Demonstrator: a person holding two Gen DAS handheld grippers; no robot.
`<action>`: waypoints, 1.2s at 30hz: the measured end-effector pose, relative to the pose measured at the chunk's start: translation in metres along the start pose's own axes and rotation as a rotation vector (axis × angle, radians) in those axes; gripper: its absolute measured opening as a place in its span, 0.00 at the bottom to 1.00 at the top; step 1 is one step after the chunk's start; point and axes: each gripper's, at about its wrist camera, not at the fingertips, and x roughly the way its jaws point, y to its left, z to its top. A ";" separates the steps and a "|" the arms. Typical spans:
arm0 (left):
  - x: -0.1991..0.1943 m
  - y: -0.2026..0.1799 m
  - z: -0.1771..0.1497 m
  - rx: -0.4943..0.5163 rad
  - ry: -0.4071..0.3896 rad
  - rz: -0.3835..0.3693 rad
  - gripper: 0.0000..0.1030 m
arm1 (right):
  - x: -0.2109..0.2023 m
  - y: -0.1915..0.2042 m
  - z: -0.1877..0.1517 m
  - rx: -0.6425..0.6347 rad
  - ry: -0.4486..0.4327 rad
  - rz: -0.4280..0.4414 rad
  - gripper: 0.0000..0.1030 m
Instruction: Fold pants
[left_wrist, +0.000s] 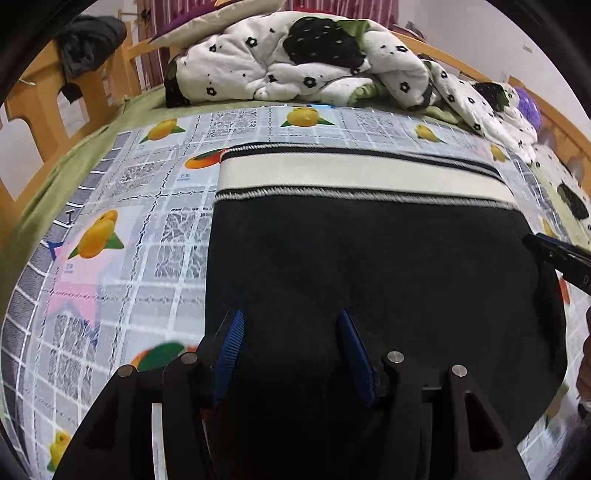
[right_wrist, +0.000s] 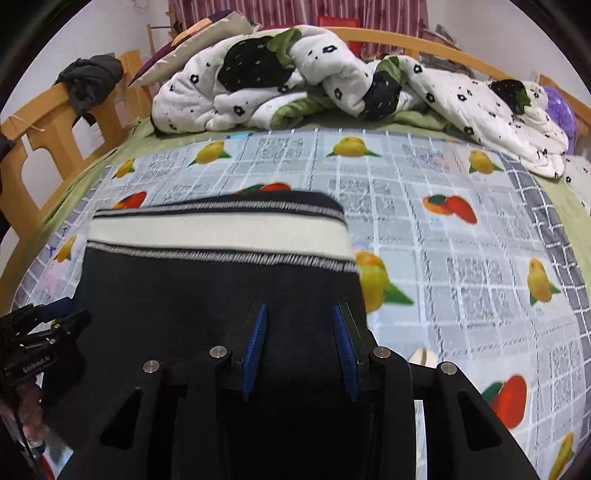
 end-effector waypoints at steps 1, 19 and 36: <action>-0.003 -0.001 -0.004 -0.004 -0.001 0.000 0.51 | -0.004 0.003 -0.005 -0.018 0.001 -0.005 0.36; -0.045 0.015 -0.047 -0.123 0.068 -0.107 0.60 | -0.050 0.006 -0.064 0.036 0.067 -0.025 0.36; -0.161 -0.015 -0.082 -0.054 -0.136 -0.006 0.80 | -0.166 0.024 -0.094 0.017 -0.107 -0.114 0.46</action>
